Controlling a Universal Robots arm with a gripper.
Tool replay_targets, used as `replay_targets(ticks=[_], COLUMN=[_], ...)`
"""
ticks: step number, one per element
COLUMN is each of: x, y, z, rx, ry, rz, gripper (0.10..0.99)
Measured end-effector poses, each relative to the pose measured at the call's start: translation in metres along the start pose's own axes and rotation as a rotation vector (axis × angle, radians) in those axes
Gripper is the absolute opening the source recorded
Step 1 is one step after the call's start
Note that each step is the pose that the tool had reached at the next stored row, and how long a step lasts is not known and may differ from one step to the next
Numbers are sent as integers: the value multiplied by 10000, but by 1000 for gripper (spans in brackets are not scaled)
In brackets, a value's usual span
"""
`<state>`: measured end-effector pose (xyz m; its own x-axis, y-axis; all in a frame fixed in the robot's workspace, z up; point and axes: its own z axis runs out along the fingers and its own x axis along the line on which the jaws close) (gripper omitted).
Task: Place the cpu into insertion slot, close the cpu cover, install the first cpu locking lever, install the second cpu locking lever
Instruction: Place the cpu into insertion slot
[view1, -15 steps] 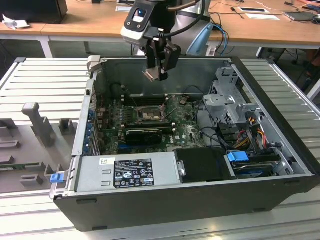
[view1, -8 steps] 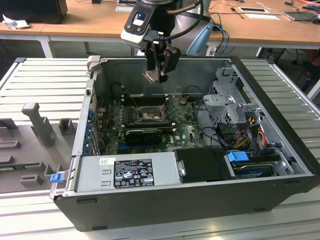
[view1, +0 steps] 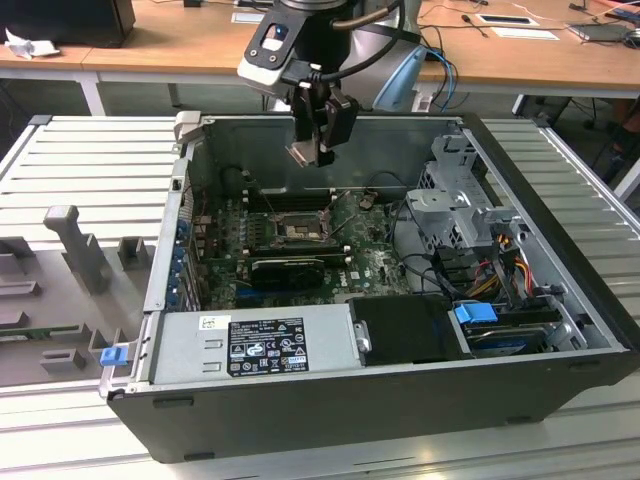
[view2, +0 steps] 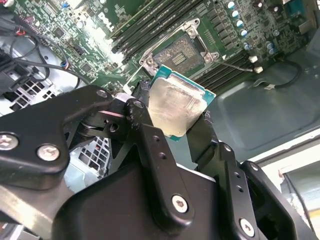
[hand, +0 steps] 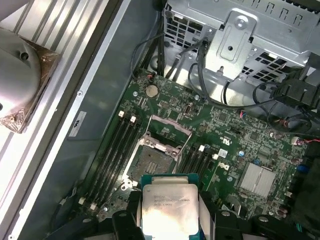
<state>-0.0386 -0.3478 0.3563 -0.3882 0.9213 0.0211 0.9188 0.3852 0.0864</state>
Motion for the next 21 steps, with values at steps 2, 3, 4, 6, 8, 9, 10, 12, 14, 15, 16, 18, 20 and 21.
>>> replay_targets(ticks=[2,3,4,6,8,9,10,12,14,15,16,18,20,21], x=[0,0,0,0,0,0,-1,-1,-1,-1,-1,-1,-1,-1], y=[0,0,0,-1,-1,-2,-3,-3,-4,-4,-4,-5,-5,-5], z=[2,3,3,9,16,23,30,37,42,44,47,54,59,60], rx=[-6,-8,-8,-9,-9,-9,-9,-9,-10,-9,-9,-10,-9,-9], ry=[-26,-33,-36,-38,-38,-39,-40,-41,-41,-41,-42,-41,-42,-44], rz=[304,381,414,437,443,447,452,458,465,469,471,477,481,490], gripper=[541,541,541,541,541,541,541,541,541,541,541,541,541,541])
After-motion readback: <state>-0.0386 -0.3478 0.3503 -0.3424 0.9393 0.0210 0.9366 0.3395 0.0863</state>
